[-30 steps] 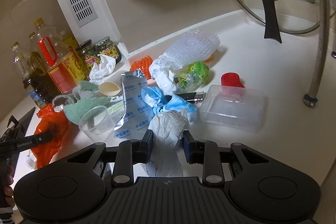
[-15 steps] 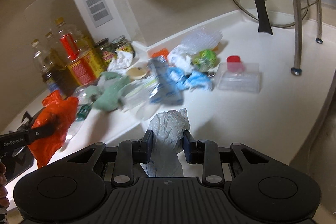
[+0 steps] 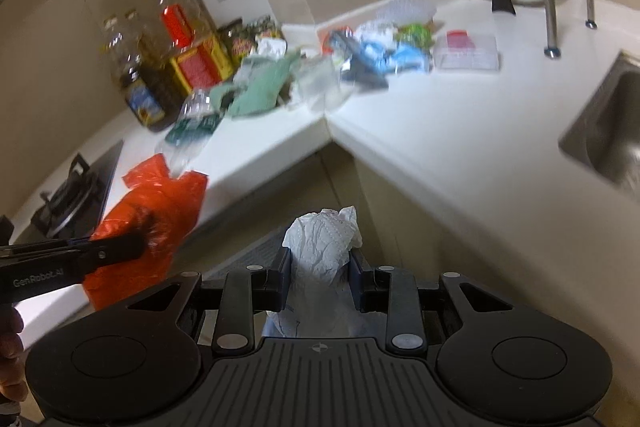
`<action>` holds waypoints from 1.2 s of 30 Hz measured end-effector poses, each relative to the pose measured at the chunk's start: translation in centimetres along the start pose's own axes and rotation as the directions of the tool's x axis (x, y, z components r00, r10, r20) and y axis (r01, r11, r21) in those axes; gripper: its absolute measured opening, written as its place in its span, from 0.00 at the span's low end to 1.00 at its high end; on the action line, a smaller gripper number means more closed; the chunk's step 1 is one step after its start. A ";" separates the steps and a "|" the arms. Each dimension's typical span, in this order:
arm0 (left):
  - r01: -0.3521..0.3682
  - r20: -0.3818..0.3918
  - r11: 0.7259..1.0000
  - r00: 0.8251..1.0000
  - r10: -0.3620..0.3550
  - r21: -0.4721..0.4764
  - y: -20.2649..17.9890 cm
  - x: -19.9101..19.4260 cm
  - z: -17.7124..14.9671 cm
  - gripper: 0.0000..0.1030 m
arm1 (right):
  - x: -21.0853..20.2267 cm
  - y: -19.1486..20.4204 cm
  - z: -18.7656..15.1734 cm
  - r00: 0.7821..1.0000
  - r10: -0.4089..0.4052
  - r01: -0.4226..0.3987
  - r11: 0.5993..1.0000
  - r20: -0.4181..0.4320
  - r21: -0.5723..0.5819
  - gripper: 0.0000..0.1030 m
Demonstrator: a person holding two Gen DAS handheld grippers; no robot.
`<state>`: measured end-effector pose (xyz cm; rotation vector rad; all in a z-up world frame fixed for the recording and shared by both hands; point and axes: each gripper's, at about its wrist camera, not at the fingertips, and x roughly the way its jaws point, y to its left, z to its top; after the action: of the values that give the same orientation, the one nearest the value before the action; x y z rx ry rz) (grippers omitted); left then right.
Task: Collect trash
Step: 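Carry the red bag and white tissue down over the wastebasket with both tools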
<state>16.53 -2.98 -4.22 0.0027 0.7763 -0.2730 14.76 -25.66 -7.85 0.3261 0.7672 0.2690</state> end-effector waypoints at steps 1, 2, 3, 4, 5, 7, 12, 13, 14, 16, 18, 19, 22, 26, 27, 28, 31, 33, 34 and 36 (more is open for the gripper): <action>0.006 -0.014 1.000 1.000 -0.006 0.007 -0.1 0.1 -0.7 0.18 | 0.1 0.1 -0.8 1.000 -0.006 0.006 1.000 -0.009 0.001 0.29; 0.011 -0.027 1.000 1.000 -0.011 0.014 -0.3 0.3 -1.4 0.18 | 0.2 0.2 -1.5 1.000 -0.013 0.013 1.000 -0.016 0.001 0.29; 0.019 -0.039 1.000 0.999 -0.018 0.019 -0.4 0.4 -2.0 0.18 | 0.2 0.2 -2.1 1.000 -0.019 0.019 1.000 -0.023 -0.001 0.29; 0.026 -0.053 0.999 0.998 -0.025 0.023 -0.5 0.8 -2.6 0.18 | 0.4 0.2 -2.8 0.999 -0.023 0.023 1.000 -0.031 -0.004 0.29; 0.032 -0.069 0.999 0.997 -0.030 0.025 -0.6 1.1 -3.1 0.18 | 0.6 0.2 -3.3 0.999 -0.026 0.026 1.000 -0.039 -0.009 0.29; 0.043 -0.097 0.999 0.994 -0.041 0.021 -0.7 1.8 -4.1 0.18 | 1.2 0.1 -4.3 0.998 -0.033 0.032 0.999 -0.059 -0.021 0.29; 0.038 -0.172 0.999 0.984 -0.035 0.014 -0.8 4.3 -6.0 0.18 | 3.6 -0.8 -5.8 0.994 -0.049 0.043 0.998 -0.103 -0.053 0.29; 0.036 -0.184 0.999 0.982 -0.034 0.011 -0.8 4.9 -6.2 0.18 | 4.0 -1.1 -6.0 0.993 -0.048 0.042 0.998 -0.110 -0.056 0.29; 0.035 -0.193 0.999 0.981 -0.033 0.008 -0.9 5.4 -6.5 0.18 | 4.5 -1.4 -6.3 0.992 -0.046 0.040 0.997 -0.119 -0.059 0.29; 0.025 -0.213 1.000 0.977 -0.024 0.005 -0.9 6.6 -6.9 0.18 | 5.5 -2.1 -6.5 0.990 -0.042 0.033 0.997 -0.133 -0.067 0.29; 0.017 -0.243 1.000 0.970 -0.018 -0.006 -1.0 8.0 -7.3 0.18 | 6.5 -2.6 -6.7 0.988 -0.041 0.029 0.996 -0.147 -0.083 0.29; 0.019 -0.252 1.000 0.968 -0.021 -0.013 -1.0 8.7 -7.5 0.18 | 7.1 -2.9 -6.8 0.988 -0.037 0.024 0.996 -0.152 -0.092 0.29; 0.011 -0.273 1.000 0.962 -0.015 -0.016 -1.3 10.8 -8.2 0.18 | 9.0 -3.8 -7.0 0.984 -0.035 0.016 0.994 -0.172 -0.110 0.29; 0.005 -0.290 0.999 0.957 -0.014 -0.033 -1.3 13.5 -9.0 0.18 | 11.8 -4.8 -7.6 0.978 -0.036 0.009 0.991 -0.205 -0.133 0.29; 0.003 -0.296 0.999 0.955 -0.014 -0.037 -1.2 14.2 -9.3 0.18 | 12.4 -5.0 -7.8 0.977 -0.036 0.007 0.990 -0.209 -0.142 0.29; 0.000 -0.301 0.999 0.954 -0.011 -0.038 -1.2 14.8 -9.5 0.18 | 12.9 -5.2 -7.9 0.977 -0.037 0.005 0.989 -0.212 -0.149 0.29; -0.009 -0.313 0.999 0.950 -0.003 -0.037 -1.1 16.8 -10.2 0.18 | 14.3 -5.6 -8.3 0.974 -0.035 -0.002 0.987 -0.223 -0.163 0.29; -0.013 -0.324 0.999 0.946 0.000 -0.037 -1.1 17.8 -10.5 0.18 | 15.3 -6.1 -8.5 0.972 -0.034 -0.005 0.987 -0.233 -0.162 0.29; -0.018 -0.328 0.999 0.945 0.005 -0.036 -1.0 18.3 -10.8 0.18 | 15.8 -6.4 -8.6 0.971 -0.034 -0.005 0.987 -0.238 -0.162 0.29; -0.026 -0.339 0.999 0.941 0.014 -0.031 -0.9 19.3 -11.2 0.18 | 16.6 -6.9 -8.8 0.969 -0.034 -0.006 0.987 -0.246 -0.161 0.29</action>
<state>21.68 -7.37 -25.48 0.0255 1.1233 -0.2420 20.72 -24.44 -26.90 0.1350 0.9885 0.3602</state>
